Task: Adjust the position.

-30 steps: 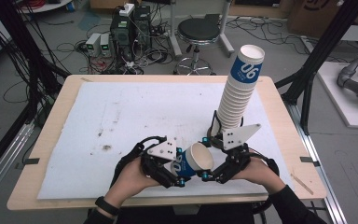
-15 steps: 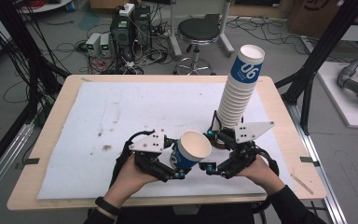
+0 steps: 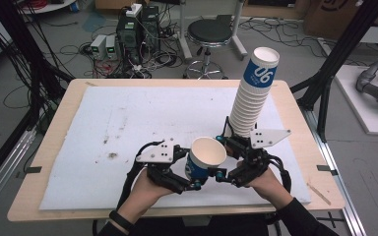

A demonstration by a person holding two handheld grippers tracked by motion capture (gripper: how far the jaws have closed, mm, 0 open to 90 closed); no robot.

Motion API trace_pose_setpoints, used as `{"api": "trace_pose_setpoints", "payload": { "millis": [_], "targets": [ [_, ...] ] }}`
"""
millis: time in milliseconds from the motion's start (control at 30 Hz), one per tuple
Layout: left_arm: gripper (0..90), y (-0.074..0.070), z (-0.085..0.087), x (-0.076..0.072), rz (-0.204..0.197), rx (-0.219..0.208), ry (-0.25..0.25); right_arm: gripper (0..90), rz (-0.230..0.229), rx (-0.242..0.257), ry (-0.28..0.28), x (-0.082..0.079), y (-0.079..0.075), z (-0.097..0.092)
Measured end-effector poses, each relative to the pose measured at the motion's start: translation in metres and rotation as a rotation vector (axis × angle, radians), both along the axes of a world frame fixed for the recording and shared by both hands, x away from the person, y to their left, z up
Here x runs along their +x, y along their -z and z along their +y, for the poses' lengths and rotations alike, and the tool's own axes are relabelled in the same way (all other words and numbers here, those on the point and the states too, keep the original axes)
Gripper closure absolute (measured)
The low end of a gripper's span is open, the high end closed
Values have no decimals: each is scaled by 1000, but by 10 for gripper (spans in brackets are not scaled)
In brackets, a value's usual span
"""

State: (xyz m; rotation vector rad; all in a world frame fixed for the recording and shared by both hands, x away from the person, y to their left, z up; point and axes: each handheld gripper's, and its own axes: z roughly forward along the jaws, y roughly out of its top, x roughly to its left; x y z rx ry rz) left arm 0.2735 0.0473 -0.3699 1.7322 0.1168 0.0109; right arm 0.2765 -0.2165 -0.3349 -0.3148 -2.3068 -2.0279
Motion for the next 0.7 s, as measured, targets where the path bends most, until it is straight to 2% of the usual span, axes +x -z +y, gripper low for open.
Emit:
{"api": "trace_pose_setpoints", "payload": {
  "millis": [167, 333, 567, 700],
  "targets": [
    [302, 2, -4, -3, -21, -15, -12, 201, 3, 23, -10, -1, 1, 2],
    [302, 4, -5, -4, -20, -33, -14, 206, -3, 33, -11, -1, 0, 1],
    [298, 5, -6, -3, -18, -30, -16, 216, -4, 23, -8, -1, 1, 2],
    [293, 5, -6, -3, -15, -13, -21, 220, -8, 10, -8, -1, 1, 2]
  ]
}}
